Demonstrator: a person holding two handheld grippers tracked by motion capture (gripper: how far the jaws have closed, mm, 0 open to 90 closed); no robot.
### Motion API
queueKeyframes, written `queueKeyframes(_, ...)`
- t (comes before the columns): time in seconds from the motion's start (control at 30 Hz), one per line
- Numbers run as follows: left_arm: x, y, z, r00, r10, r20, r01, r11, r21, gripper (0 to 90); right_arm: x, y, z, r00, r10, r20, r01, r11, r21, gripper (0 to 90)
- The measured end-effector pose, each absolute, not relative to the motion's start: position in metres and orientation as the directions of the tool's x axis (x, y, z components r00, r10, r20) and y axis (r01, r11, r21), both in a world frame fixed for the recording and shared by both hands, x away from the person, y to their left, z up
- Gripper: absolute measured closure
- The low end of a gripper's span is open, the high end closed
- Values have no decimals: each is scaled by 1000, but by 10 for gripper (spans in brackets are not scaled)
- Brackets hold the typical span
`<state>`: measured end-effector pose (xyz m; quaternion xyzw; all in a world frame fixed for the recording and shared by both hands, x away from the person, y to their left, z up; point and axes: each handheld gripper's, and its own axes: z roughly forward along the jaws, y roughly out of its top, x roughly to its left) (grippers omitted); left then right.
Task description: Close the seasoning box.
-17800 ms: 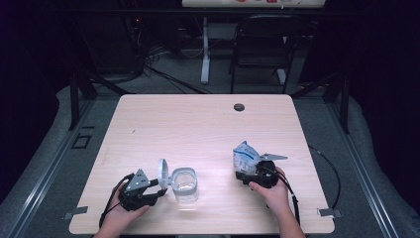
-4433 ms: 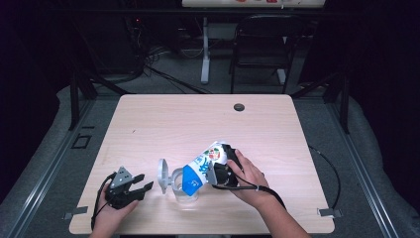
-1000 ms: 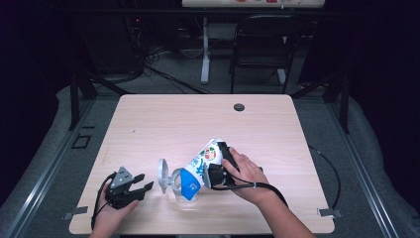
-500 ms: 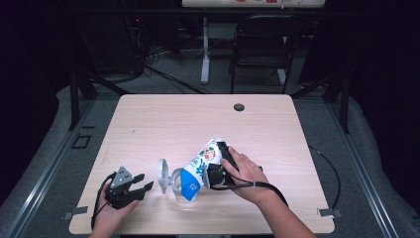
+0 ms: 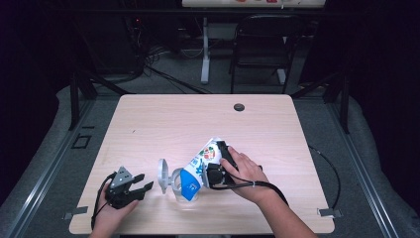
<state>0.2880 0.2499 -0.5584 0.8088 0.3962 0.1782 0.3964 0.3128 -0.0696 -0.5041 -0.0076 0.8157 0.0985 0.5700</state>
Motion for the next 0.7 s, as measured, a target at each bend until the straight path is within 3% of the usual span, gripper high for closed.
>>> queueKeyframes(0.7,288,250,-558,623,782,-26,499,-372,783,522,313,-68,-502,-341,71,-937,-136,983,124,474)
